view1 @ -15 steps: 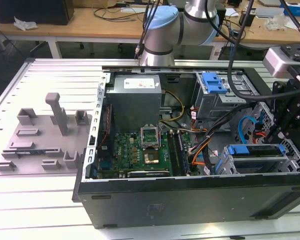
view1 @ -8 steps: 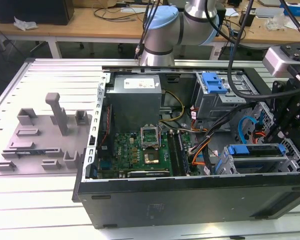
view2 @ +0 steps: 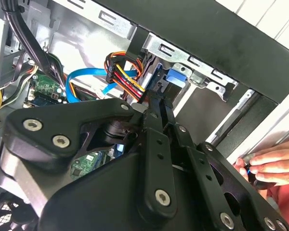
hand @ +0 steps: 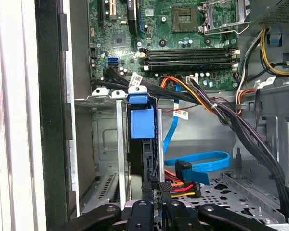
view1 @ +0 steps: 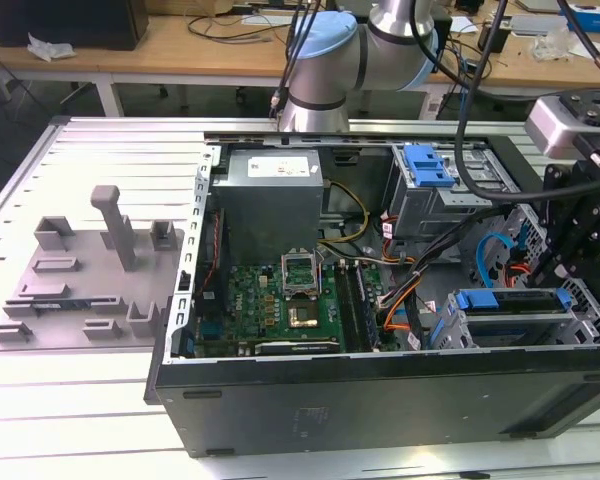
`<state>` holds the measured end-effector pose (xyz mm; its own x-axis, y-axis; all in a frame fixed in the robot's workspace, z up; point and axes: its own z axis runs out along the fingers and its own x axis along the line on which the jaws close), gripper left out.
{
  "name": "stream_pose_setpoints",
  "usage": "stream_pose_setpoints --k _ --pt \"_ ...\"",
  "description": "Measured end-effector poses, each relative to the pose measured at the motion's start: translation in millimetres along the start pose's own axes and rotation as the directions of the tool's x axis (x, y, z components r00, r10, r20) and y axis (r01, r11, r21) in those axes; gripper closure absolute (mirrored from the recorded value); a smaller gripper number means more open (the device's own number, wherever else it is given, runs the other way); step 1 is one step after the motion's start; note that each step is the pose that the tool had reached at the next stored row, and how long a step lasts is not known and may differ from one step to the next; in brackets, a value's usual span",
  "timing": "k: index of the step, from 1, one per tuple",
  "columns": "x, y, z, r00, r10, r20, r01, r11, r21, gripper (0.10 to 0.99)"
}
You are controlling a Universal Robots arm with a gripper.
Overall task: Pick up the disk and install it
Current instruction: 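Insert the first disk wire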
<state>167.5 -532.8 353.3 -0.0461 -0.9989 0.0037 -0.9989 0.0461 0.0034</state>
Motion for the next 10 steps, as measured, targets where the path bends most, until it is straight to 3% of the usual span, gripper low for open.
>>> stream_pose_setpoints --k 10 --pt "0.1 0.3 2.3 1.0 0.002 0.0002 -0.002 1.0 0.0 0.918"
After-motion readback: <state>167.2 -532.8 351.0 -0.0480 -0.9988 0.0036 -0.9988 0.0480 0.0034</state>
